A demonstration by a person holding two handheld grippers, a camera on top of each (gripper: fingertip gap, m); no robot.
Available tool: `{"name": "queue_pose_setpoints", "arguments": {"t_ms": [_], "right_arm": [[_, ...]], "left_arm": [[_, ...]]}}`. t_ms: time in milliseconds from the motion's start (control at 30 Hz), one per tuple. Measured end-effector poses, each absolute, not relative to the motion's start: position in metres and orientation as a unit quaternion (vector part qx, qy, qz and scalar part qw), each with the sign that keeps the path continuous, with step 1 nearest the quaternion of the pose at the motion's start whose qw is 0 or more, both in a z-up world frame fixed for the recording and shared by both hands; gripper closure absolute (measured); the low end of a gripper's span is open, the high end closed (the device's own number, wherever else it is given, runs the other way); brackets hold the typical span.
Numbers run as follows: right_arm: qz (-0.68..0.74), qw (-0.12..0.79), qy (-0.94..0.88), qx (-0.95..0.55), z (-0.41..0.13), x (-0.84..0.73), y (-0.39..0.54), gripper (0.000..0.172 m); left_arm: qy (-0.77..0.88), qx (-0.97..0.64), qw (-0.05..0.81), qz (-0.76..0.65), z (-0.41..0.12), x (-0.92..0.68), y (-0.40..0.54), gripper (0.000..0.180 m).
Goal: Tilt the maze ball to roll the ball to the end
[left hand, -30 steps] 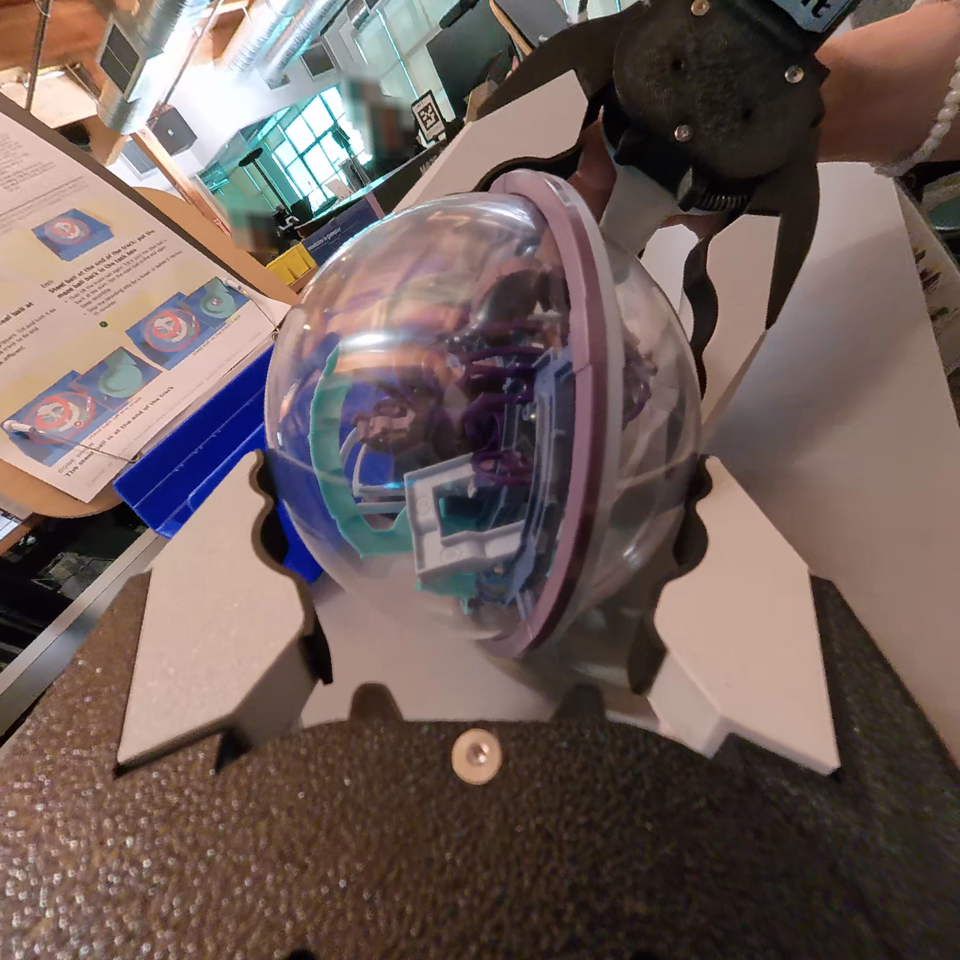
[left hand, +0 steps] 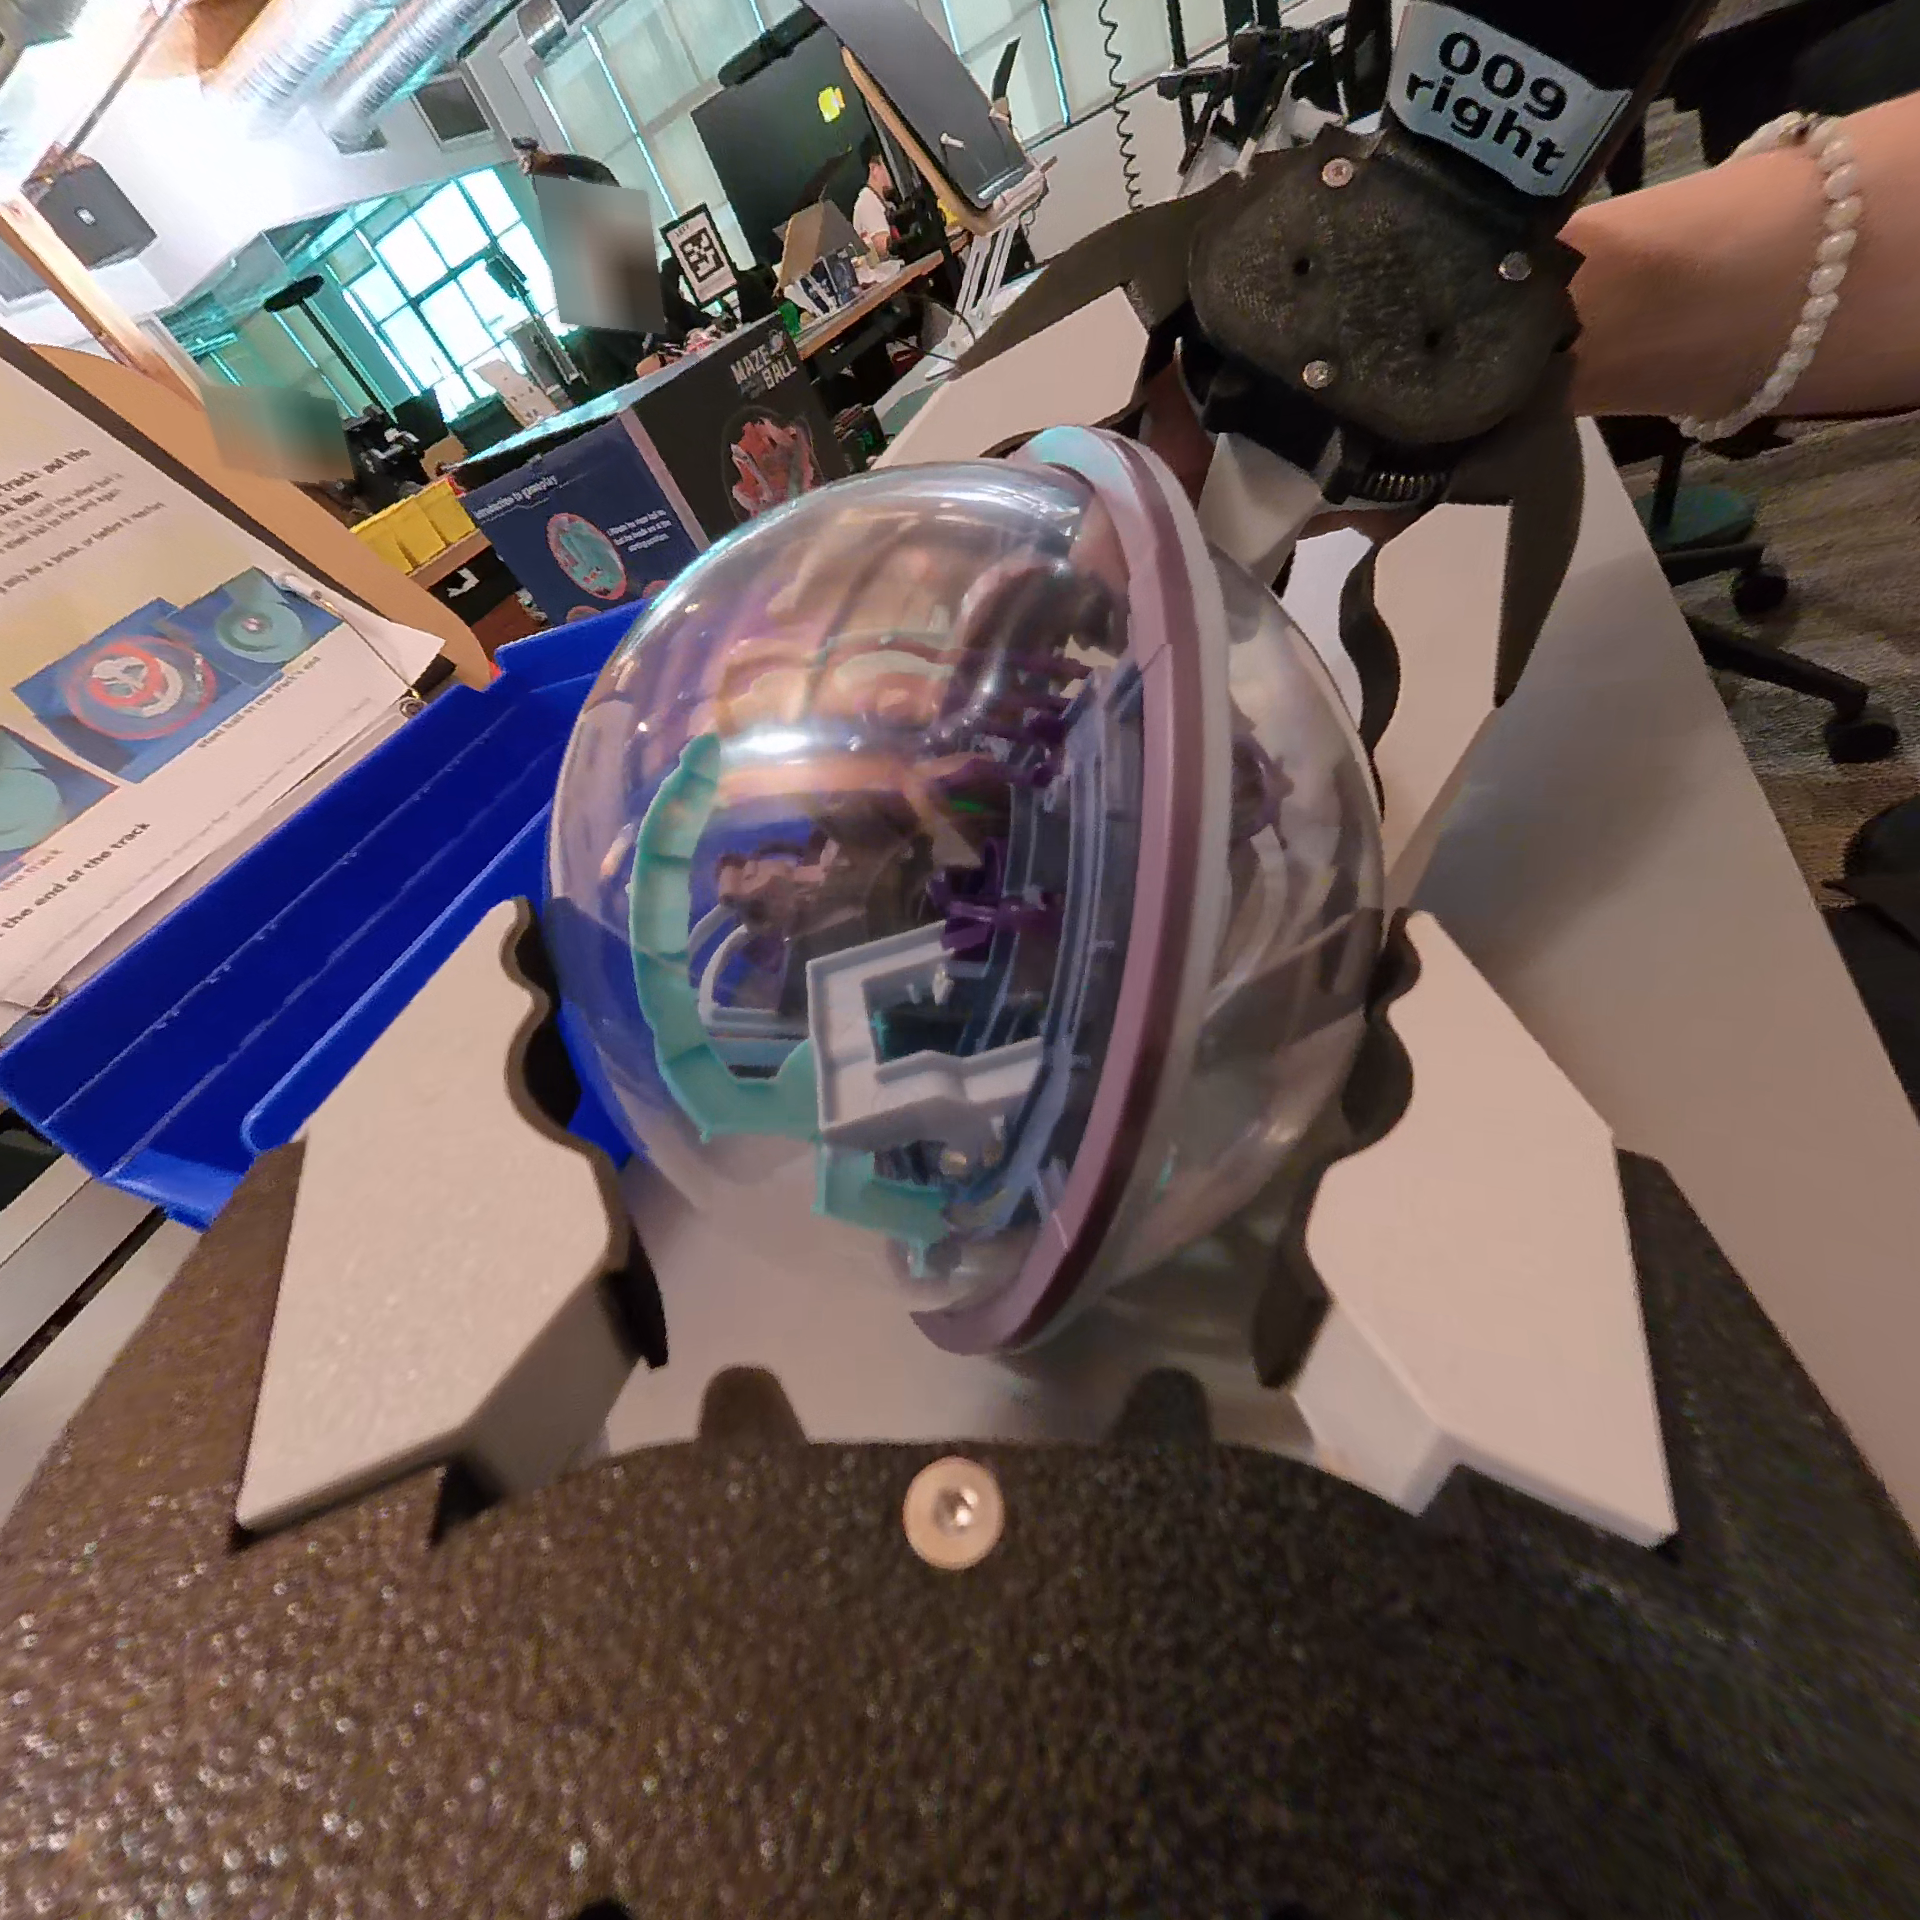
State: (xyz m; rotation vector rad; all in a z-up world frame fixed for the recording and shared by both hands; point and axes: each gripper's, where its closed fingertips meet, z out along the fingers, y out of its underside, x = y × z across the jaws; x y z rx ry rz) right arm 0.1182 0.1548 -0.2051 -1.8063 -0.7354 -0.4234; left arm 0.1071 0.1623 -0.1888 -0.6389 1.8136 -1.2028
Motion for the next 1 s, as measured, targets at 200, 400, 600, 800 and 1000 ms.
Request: {"name": "queue_pose_setpoints", "arguments": {"t_ms": [200,400,600,800,1000], "right_arm": [[-0.156,0.545,-0.279,-0.775,-0.206,0.121,0.152,0.023],[-0.149,0.537,-0.258,-0.789,-0.208,0.125,0.148,0.024],[-0.14,0.529,-0.233,-0.804,-0.21,0.131,0.142,0.025],[-0.134,0.538,-0.224,-0.801,-0.212,0.132,0.139,0.025],[-0.122,0.547,-0.208,-0.802,-0.214,0.135,0.138,0.027]], "left_arm": [[0.724,-0.255,0.397,-0.503,-0.186,0.11,0.159,0.033],[0.727,-0.249,0.389,-0.509,-0.184,0.114,0.156,0.033],[0.734,-0.241,0.381,-0.508,-0.182,0.119,0.151,0.033],[0.73,-0.232,0.389,-0.512,-0.18,0.12,0.146,0.033],[0.707,-0.253,0.408,-0.519,-0.182,0.122,0.15,0.032]]}}
